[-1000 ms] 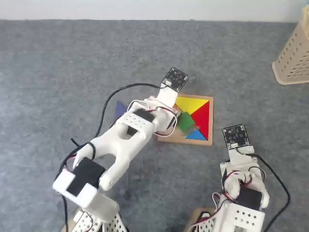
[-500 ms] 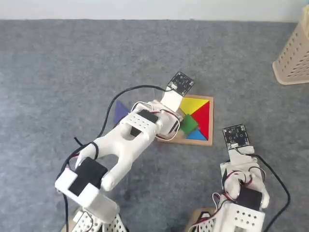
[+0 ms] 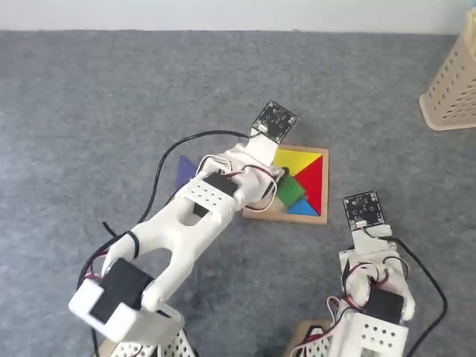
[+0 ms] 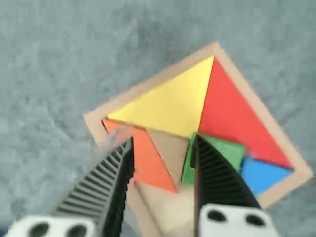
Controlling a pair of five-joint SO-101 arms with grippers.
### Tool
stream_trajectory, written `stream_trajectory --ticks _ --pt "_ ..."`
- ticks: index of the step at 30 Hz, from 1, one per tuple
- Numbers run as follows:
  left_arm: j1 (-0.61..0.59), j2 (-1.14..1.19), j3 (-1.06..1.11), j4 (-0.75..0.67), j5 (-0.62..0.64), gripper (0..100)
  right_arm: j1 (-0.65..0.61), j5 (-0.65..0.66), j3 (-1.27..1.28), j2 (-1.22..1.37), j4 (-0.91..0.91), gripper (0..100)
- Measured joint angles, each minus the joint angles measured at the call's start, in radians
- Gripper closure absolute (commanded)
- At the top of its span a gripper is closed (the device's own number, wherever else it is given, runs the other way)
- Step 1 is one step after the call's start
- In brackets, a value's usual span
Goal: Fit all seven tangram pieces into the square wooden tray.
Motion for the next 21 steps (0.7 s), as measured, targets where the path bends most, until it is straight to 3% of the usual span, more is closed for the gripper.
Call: stream_trajectory --ticks 6,10,21 --pt "0.035 0.11 -0.003 -0.153 0.0 82 0.0 0.0 0.0 0.0 0.0 99.1" --pt "0.08 0.196 -0.038 -0.15 0.0 82 0.0 0.0 0.0 0.0 0.0 99.1" --pt "0.063 0.201 -0.051 -0.083 -0.006 82 0.0 0.0 0.0 0.0 0.0 99.1"
